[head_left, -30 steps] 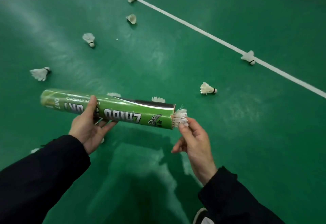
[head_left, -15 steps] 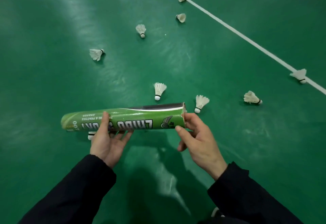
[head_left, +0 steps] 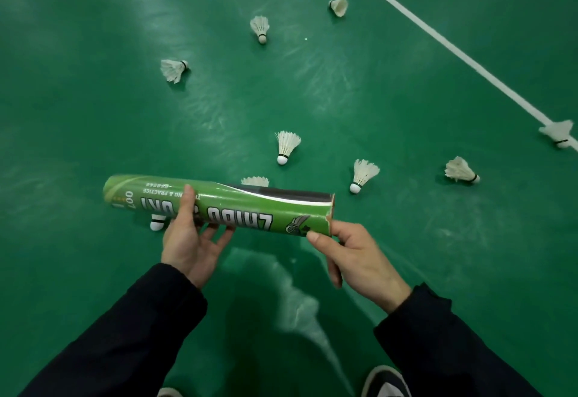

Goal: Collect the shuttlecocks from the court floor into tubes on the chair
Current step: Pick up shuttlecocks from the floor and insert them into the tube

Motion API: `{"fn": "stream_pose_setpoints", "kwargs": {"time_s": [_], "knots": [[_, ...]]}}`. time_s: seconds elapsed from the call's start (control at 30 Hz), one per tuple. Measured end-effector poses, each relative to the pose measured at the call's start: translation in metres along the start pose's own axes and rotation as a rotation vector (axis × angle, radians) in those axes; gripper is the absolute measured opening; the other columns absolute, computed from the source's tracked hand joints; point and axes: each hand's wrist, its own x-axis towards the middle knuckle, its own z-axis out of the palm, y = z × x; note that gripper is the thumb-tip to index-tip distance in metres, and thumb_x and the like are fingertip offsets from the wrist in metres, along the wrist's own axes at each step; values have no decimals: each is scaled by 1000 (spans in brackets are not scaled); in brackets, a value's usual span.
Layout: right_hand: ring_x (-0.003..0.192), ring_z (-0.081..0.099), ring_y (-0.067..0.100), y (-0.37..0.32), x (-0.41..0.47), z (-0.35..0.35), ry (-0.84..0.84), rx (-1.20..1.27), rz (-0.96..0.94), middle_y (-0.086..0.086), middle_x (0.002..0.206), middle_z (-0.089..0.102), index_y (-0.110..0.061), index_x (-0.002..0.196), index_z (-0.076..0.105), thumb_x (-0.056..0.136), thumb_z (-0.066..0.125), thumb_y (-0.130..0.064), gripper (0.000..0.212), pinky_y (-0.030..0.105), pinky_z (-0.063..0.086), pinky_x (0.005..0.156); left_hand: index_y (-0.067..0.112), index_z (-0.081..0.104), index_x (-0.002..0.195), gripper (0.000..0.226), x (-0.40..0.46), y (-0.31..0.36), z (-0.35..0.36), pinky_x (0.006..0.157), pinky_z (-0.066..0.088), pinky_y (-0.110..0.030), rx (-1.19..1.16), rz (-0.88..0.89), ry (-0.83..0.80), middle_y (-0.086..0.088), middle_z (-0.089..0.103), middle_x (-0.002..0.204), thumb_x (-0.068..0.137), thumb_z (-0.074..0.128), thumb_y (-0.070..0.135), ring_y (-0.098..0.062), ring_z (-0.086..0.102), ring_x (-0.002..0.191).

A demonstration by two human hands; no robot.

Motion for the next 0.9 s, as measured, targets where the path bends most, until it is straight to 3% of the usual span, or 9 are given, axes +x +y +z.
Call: {"fn": "stream_pose_setpoints", "kwargs": {"time_s": [0.13, 0.3, 0.37, 0.43, 0.5, 0.57, 0.7, 0.8, 0.9], "knots": [[37, 50, 14, 5, 0, -3, -87, 74, 44, 2, 43, 57, -11, 112, 68, 93, 57, -42, 38, 27, 42, 51, 17, 59, 138, 57, 1, -5, 2, 88, 57, -47, 32, -6, -16, -6, 70, 128, 93, 65, 54, -26, 68, 118], [43, 56, 15, 5, 0, -2, -138, 191, 80, 2, 50, 61, -4, 114, 66, 90, 59, -36, 41, 26, 47, 50, 18, 61, 133, 52, 4, -6, -2, 90, 55, -49, 45, -20, -7, -7, 68, 129, 94, 65, 52, -29, 65, 121], [49, 60, 17, 4, 2, 2, -128, 232, 60, 1, 62, 68, -9, 113, 68, 89, 61, -32, 34, 27, 50, 50, 21, 63, 124, 42, 7, -3, -6, 91, 55, -50, 39, -17, 6, -6, 68, 125, 94, 67, 50, -29, 65, 120], [57, 64, 18, 3, 3, 7, -93, 262, 2, 2, 91, 75, -15, 117, 69, 90, 62, -27, 30, 28, 53, 51, 22, 63, 123, 42, 12, 5, -13, 88, 57, -50, 22, 13, 33, -5, 68, 124, 93, 69, 50, -29, 65, 121], [61, 65, 18, 5, 11, 11, -9, 303, -7, 5, 110, 75, -17, 117, 70, 89, 62, -26, 31, 30, 55, 53, 21, 60, 132, 50, 17, 19, -24, 83, 59, -47, -9, 70, 85, -4, 67, 130, 92, 70, 50, -28, 65, 121], [61, 63, 17, 8, 26, 15, 58, 314, 27, 5, 114, 75, -17, 117, 70, 90, 63, -24, 28, 30, 54, 53, 18, 56, 143, 62, 21, 34, -38, 78, 62, -44, -41, 134, 147, -5, 66, 135, 92, 71, 50, -26, 66, 119], [64, 63, 13, 16, 81, 39, 112, 136, 106, 8, 122, 70, -24, 116, 67, 100, 62, -15, 19, 34, 53, 60, 13, 54, 142, 66, 28, 56, -71, 83, 61, -44, -56, 188, 264, -8, 66, 134, 92, 71, 51, -25, 66, 117], [84, 69, 13, 25, 129, 59, 138, -126, 53, -4, 134, 65, -28, 133, 60, 96, 62, -27, 37, 41, 59, 83, 14, 58, 134, 56, 26, 65, -85, 84, 61, -43, -58, 180, 319, -9, 67, 131, 93, 69, 51, -27, 65, 119], [88, 55, 0, 33, 166, 84, 98, -396, -44, 2, 151, 52, -28, 151, 43, 94, 58, -30, 58, 46, 50, 103, 15, 59, 132, 51, 24, 67, -98, 84, 63, -43, -53, 176, 349, -9, 67, 131, 95, 67, 50, -26, 66, 118]]}}
